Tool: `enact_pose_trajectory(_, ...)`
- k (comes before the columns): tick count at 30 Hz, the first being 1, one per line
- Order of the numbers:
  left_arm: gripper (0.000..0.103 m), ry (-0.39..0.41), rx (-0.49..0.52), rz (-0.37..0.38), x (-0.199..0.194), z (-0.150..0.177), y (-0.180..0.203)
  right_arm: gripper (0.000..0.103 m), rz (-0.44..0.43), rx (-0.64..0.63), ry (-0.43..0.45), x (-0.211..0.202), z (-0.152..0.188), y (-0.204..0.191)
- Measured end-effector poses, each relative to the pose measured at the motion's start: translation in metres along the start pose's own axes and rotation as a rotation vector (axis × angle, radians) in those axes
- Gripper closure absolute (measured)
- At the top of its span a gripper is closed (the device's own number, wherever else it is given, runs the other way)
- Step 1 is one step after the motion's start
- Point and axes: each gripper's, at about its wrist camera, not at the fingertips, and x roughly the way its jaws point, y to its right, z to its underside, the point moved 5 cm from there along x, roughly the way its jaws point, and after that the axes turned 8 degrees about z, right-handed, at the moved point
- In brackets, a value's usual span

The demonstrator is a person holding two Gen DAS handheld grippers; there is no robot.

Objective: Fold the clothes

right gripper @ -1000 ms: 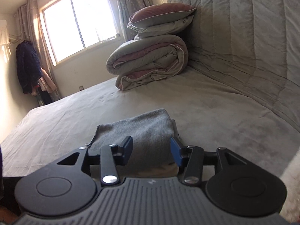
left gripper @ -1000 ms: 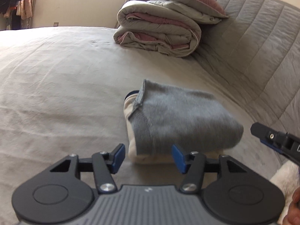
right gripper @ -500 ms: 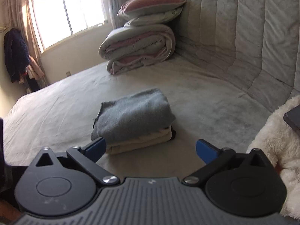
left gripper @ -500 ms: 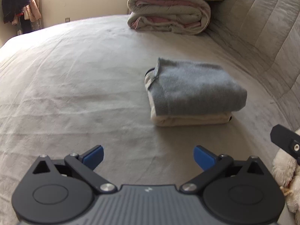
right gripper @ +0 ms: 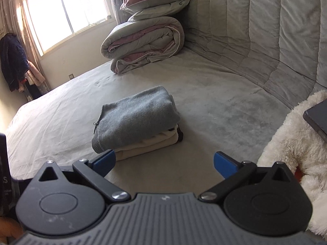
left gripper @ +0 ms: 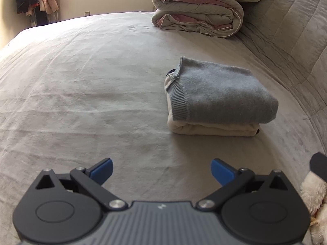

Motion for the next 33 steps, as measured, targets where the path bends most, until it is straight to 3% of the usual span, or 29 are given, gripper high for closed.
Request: enact_pose_trajectory(33,0.001,-0.010,0.049,0.015,0.001,0.001,0.015,0.000,0.010,-0.022,-0.005,0.005,0.002,-0.004)
